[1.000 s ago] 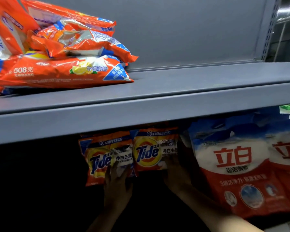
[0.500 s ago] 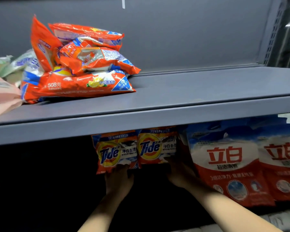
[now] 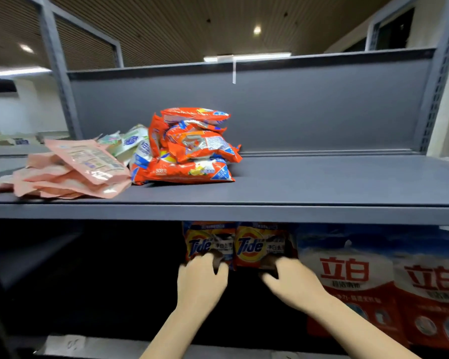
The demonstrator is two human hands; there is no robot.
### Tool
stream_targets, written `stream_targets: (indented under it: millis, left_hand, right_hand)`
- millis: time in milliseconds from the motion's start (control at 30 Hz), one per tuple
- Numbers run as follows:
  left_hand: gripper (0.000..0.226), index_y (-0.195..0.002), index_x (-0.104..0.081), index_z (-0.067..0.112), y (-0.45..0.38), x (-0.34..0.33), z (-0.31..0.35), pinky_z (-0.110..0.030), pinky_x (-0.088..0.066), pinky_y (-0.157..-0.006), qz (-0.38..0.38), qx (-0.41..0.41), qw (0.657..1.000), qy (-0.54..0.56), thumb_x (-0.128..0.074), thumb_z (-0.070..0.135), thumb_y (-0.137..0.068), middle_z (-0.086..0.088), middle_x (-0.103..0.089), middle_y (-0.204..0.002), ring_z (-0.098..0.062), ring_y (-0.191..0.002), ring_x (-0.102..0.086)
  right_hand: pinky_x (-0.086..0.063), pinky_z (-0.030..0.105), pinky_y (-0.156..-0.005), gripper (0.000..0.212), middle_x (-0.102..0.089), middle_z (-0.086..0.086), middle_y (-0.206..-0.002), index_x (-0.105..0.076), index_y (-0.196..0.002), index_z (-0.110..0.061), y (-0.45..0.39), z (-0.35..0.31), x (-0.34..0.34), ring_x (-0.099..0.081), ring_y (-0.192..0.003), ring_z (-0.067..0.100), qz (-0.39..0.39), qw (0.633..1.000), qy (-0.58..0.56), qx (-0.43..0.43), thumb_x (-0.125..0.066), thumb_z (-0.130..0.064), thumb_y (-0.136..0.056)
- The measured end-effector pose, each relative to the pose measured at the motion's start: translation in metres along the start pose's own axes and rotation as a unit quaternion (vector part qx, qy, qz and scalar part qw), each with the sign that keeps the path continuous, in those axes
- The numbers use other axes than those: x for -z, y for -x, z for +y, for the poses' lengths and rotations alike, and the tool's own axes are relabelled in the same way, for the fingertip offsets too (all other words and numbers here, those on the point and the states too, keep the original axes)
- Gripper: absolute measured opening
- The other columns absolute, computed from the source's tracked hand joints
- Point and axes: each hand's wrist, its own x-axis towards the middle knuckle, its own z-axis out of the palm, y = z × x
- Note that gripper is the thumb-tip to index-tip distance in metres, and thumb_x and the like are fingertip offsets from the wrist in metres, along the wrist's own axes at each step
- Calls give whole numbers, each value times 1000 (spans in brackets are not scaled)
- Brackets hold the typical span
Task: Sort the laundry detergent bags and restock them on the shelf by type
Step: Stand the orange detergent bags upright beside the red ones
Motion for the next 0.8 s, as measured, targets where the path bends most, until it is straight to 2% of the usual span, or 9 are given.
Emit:
stream_targets:
  millis: [67, 133, 200, 333, 467, 567, 600, 733, 800]
  left_hand:
    - [22, -90, -58, 23, 3, 28, 6, -31, -42, -86, 81, -35, 995, 36, -45, 39, -93, 7, -61, -91, -16, -91, -60]
    - [19, -80, -61, 24, 2, 54, 9, -31, -46, -76, 141, -61, 984, 86, -51, 37, -89, 9, -62, -79, -14, -79, -61]
    - [21, -69, -59, 23, -2, 79, 10, -30, -42, -66, 196, -73, 973, 102, -56, 33, -87, 9, -58, -66, -13, -68, -56]
    - [18, -71, -57, 21, -30, 126, 4, -30, -36, -64, 289, -68, 945, 138, -58, 28, -87, 8, -53, -68, -19, -70, -51]
    - [19, -95, -62, 17, -87, 152, -20, -37, -44, -76, 288, -30, 946, 144, -54, 31, -87, -5, -63, -99, -28, -94, -56]
    - [39, -121, -54, 12, -130, 161, -35, -42, -39, -91, 239, 3, 965, 113, -53, 31, -87, -11, -55, -122, -31, -116, -45]
    - [45, -126, -49, 9, -143, 162, -39, -42, -38, -94, 217, 10, 970, 105, -53, 33, -87, -14, -52, -127, -32, -120, -42]
    - [57, -125, -47, 6, -193, 156, -51, -42, -41, -95, 130, 43, 983, 119, -56, 41, -82, -16, -52, -128, -35, -118, -47]
    - [58, -117, -53, 7, -210, 152, -58, -42, -46, -92, 104, 51, 983, 139, -55, 48, -76, -15, -58, -120, -35, -110, -53]
  right_hand:
    - [-43, 28, -60, 28, -61, -6, -83, -57, -89, -23, 10, -19, 18, -62, -83, 17, 61, 998, -8, 33, -48, -49, -91]
    - [-50, 28, -70, 27, -67, -13, -90, -63, -94, -31, 17, -37, 36, -62, -86, 8, 94, 993, -30, 68, -49, -54, -89]
    - [-51, 27, -73, 27, -68, -17, -86, -67, -91, -32, 20, -56, 54, -61, -82, 2, 119, 987, -61, 94, -52, -54, -87]
    - [-53, 32, -67, 29, -65, -10, -66, -62, -69, -25, 9, -90, 86, -62, -66, 6, 198, 966, -119, 116, -55, -46, -87]
    - [-52, 34, -65, 33, -64, -6, -60, -57, -60, -22, -33, -111, 109, -62, -64, 16, 285, 943, -138, 105, -56, -40, -88]
    - [-52, 35, -73, 16, -68, -6, -82, -66, -84, -24, -72, -126, 118, -63, -81, 16, 296, 942, -128, 90, -60, -38, -86]
    - [-52, 35, -79, 19, -69, -5, -93, -66, -95, -21, -84, -132, 118, -63, -90, 16, 288, 946, -119, 89, -62, -37, -86]
    - [-41, 36, -98, 47, -58, 0, -127, -59, -122, -19, -125, -158, 109, -50, -120, 20, 260, 957, -44, 119, -66, -43, -82]
    - [-20, 42, -113, 61, -45, -4, -143, -50, -133, -24, -144, -169, 100, -36, -135, 19, 257, 957, 52, 125, -61, -55, -81]
